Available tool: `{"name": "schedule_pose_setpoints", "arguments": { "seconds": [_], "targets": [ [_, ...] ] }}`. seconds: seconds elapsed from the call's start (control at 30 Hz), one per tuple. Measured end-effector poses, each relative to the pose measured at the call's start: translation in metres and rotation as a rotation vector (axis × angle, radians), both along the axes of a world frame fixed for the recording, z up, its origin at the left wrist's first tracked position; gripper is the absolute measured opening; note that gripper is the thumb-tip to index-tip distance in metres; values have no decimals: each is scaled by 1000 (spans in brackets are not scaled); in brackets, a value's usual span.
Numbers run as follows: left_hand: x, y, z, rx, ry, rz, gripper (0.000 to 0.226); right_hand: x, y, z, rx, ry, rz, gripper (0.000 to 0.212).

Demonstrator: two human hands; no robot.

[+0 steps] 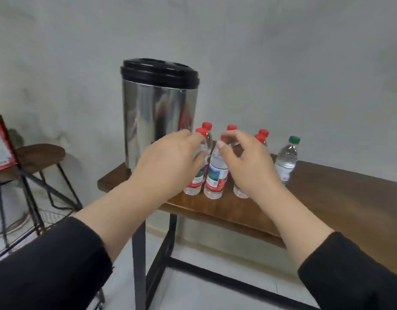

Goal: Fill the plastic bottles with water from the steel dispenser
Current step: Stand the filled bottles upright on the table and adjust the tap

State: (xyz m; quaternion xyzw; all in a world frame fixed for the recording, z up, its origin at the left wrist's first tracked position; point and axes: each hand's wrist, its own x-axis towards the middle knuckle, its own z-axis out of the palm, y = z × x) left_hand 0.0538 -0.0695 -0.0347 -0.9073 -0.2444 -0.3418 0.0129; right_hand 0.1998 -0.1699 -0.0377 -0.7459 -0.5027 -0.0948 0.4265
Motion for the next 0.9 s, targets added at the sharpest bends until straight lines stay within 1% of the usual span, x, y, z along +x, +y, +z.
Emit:
{"name": "schedule_pose_setpoints", "arguments": {
  "seconds": [0.07, 0.1, 0.17, 0.23, 0.33, 0.47, 0.57, 0.63, 0.77, 0.9],
  "targets": [
    [32, -1, 9, 22, 17, -9, 37, 39, -9, 17, 22, -56, -120, 34],
    [47, 1, 13, 29, 24, -18, 38, 59, -10, 24, -5, -88, -176, 37],
    [73, 8, 20, 26, 59, -33, 41, 94, -6, 36, -138, -120, -277, 45],
    [96, 18, 26, 38, 132, 0, 43, 124, 4, 43, -312, -142, -348, 52],
    [126, 28, 30, 100, 247, 47, 43, 157, 22, 45, -552, -173, -388, 52],
    [159, 36, 28, 70, 371, 92, 35, 182, 40, 37, -715, -234, -359, 48],
    [176, 45, 21, 88, 506, 125, 26, 190, 45, 25, -730, -207, -313, 47],
    [183, 50, 18, 67, 525, 132, 24, 191, 46, 19, -680, -163, -292, 44],
    [185, 45, 19, -54, 468, 38, 28, 185, 39, 20, -583, -64, -283, 39],
    [157, 30, 24, -109, 372, 14, 25, 162, 21, 31, -497, -76, -268, 33]
  ]
}}
